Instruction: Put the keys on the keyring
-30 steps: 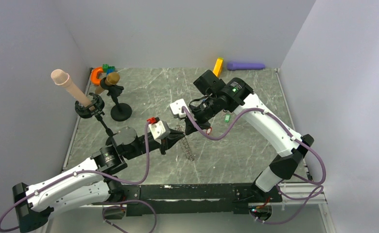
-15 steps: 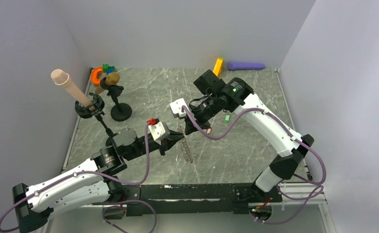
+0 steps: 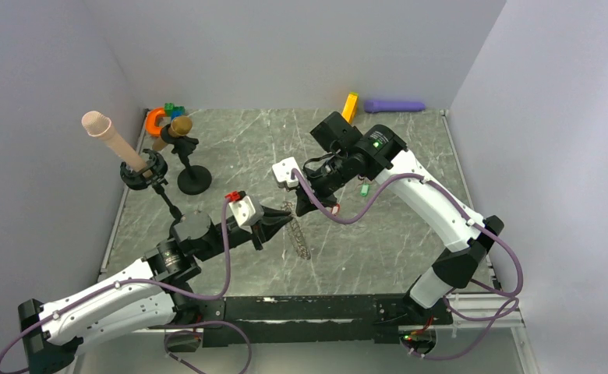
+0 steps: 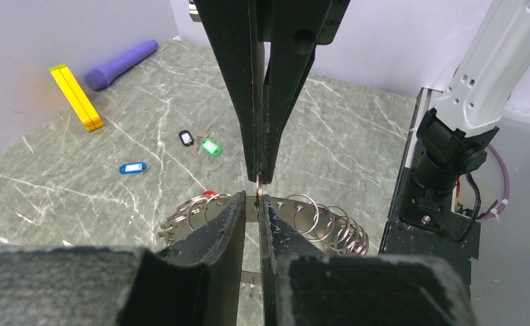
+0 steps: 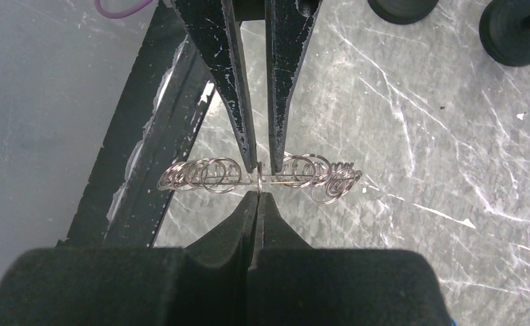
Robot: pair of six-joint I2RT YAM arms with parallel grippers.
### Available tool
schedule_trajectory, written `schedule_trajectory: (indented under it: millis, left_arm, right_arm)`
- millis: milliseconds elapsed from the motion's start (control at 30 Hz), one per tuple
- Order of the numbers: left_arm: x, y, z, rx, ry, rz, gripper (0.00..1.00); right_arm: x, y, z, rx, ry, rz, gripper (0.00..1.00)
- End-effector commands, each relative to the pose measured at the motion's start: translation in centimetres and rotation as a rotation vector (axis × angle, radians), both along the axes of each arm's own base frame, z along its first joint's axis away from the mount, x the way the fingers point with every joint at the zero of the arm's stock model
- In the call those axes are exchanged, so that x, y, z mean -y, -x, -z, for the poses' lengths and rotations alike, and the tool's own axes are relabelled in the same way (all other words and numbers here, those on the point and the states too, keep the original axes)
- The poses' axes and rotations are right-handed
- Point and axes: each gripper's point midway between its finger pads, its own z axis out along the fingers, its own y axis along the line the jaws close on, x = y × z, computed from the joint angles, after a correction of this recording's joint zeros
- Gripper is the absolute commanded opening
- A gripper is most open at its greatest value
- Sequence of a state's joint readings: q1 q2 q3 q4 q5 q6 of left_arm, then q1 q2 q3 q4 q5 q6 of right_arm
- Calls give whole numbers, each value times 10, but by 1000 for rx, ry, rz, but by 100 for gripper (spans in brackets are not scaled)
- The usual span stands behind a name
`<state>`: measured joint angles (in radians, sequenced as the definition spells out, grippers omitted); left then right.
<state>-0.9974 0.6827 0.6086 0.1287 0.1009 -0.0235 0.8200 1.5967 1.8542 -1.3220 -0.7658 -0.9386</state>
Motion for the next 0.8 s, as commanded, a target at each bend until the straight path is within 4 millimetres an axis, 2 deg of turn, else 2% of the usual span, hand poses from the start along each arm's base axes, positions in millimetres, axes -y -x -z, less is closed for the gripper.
schedule_trajectory:
  millis: [0,467,767]
  left_arm:
    - [3,1,-16,15,74,7,19]
    - [7,0,-10,-1,55,14,18]
    - [10,-1,-8,-3,38,18,7]
  right_arm:
    - [-4,4,-24,33,-90,-13,0]
    - [-4,6,-27,32,-96,-13,0]
    - [-3,7,-27,28,-97,-17,0]
